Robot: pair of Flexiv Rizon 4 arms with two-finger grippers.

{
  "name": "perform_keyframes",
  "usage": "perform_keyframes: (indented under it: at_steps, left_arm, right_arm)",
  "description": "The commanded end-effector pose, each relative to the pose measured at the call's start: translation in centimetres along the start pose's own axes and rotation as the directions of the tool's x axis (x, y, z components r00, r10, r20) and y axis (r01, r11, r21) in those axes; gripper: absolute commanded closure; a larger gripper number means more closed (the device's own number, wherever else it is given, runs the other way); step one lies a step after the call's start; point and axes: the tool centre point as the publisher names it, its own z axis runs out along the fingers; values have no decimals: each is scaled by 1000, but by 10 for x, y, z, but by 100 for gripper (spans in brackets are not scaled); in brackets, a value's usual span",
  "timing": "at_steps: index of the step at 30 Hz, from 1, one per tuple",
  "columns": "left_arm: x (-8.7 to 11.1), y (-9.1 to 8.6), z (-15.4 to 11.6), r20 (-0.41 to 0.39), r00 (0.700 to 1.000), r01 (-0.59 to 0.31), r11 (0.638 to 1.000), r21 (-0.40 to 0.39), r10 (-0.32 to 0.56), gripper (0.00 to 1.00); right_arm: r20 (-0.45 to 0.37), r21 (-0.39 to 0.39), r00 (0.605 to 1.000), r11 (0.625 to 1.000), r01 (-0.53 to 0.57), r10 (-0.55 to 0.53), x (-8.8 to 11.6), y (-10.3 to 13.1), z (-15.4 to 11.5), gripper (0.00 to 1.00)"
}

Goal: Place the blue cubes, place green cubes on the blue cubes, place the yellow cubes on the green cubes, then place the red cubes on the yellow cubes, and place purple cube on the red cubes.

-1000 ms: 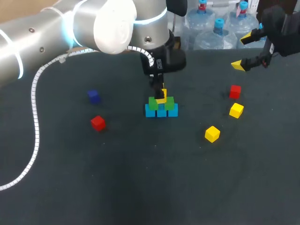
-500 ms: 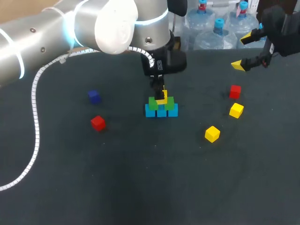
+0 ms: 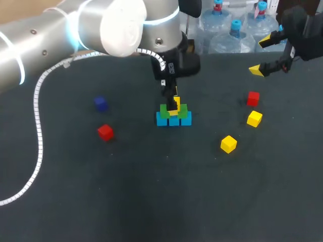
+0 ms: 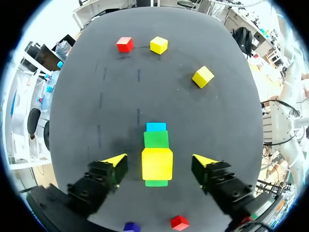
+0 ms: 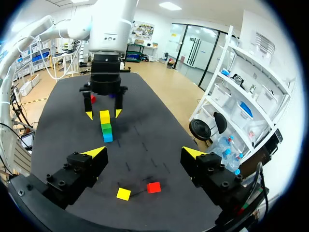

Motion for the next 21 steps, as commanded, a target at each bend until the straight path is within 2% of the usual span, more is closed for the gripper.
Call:
perform_keyframes:
  at_steps: [1, 5, 8, 13, 19, 21]
  left_arm:
    - [7, -1, -11, 41, 998, 55, 999, 0, -55, 0]
    - [22, -6, -32, 137, 983, 130, 991, -22, -125, 0]
    - [32, -21, -48, 246, 957, 163, 986, -21, -153, 0]
    - [48, -42, -60, 385, 894, 265, 963, -43, -228, 0]
    - [69, -52, -66, 509, 812, 399, 908, -127, -286, 0]
    - [76, -54, -68, 524, 799, 426, 893, -146, -296, 0]
  right_arm:
    - [1, 0, 1000, 1000, 0, 0, 0, 0, 1, 0]
    - [1, 0, 1000, 1000, 0, 0, 0, 0, 1, 0]
    - [1, 0, 1000, 1000, 0, 0, 0, 0, 1, 0]
    - [1, 0, 1000, 1000, 0, 0, 0, 0, 1, 0]
    - [1, 0, 1000, 1000, 0, 0, 0, 0, 1, 0]
    - [1, 0, 1000, 1000, 0, 0, 0, 0, 1, 0]
